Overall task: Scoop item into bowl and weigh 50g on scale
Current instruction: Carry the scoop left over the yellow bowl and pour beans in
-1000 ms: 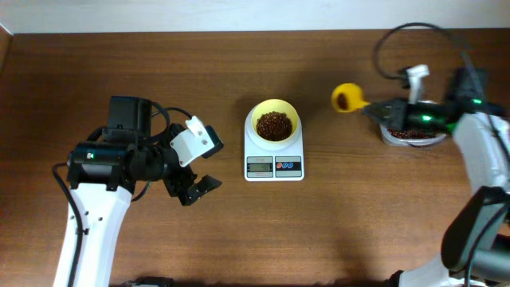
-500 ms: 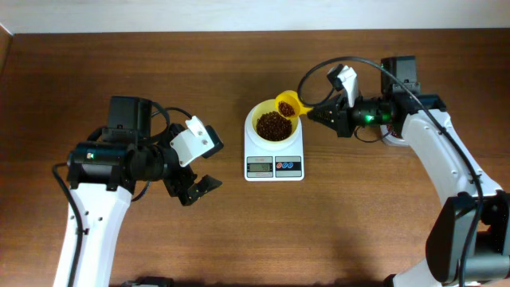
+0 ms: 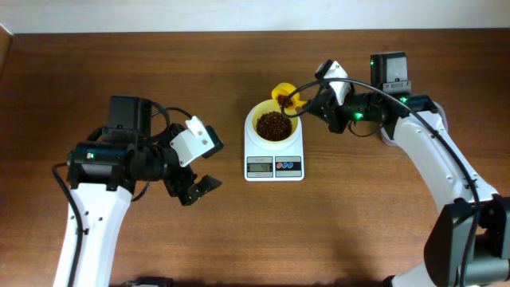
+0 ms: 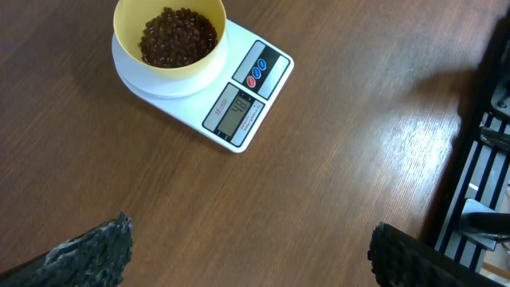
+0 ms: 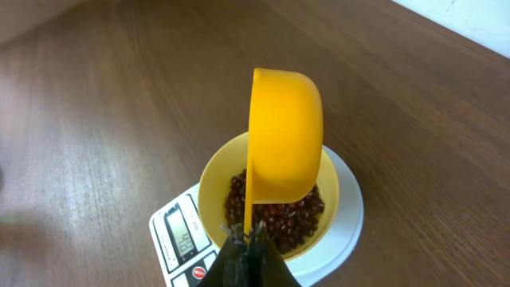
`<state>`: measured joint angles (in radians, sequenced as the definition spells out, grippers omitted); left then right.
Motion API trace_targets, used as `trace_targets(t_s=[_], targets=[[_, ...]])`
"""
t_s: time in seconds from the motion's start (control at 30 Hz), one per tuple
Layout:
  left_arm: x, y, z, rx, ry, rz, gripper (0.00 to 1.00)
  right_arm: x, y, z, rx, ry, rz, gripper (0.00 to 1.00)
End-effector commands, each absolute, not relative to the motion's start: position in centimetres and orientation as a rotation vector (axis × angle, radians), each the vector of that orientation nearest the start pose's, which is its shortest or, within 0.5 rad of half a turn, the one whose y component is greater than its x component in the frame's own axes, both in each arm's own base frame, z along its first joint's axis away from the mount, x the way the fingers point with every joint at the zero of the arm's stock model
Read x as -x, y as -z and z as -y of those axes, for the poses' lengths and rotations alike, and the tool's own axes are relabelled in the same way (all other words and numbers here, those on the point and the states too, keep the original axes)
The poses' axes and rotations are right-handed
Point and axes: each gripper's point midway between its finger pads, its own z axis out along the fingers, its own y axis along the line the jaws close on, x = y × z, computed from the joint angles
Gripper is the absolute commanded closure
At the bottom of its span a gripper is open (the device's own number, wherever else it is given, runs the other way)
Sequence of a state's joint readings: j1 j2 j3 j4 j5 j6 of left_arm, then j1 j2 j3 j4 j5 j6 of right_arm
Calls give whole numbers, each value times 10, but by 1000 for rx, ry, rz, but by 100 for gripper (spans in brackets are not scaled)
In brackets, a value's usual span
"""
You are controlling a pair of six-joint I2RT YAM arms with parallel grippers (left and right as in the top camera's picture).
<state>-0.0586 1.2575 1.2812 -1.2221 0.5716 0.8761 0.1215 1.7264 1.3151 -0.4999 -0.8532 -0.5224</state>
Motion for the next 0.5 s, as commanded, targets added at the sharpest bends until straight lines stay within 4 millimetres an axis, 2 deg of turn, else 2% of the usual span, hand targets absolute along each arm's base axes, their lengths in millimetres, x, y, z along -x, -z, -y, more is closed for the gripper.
trace_targets(t_s=[0.0,0.2,0.47], targets=[[-256,-235,108,-1284,471,-2162,1,-401,-197,-182,1040,-829,-1954,96],[-256,-235,108,-1284,471,-2162,1,-392,-204,-189,1044,-923,-1922,96],[-256,-235,108,-1284,471,-2162,1,-391,-203,-189,1042,-928,-1930,96]])
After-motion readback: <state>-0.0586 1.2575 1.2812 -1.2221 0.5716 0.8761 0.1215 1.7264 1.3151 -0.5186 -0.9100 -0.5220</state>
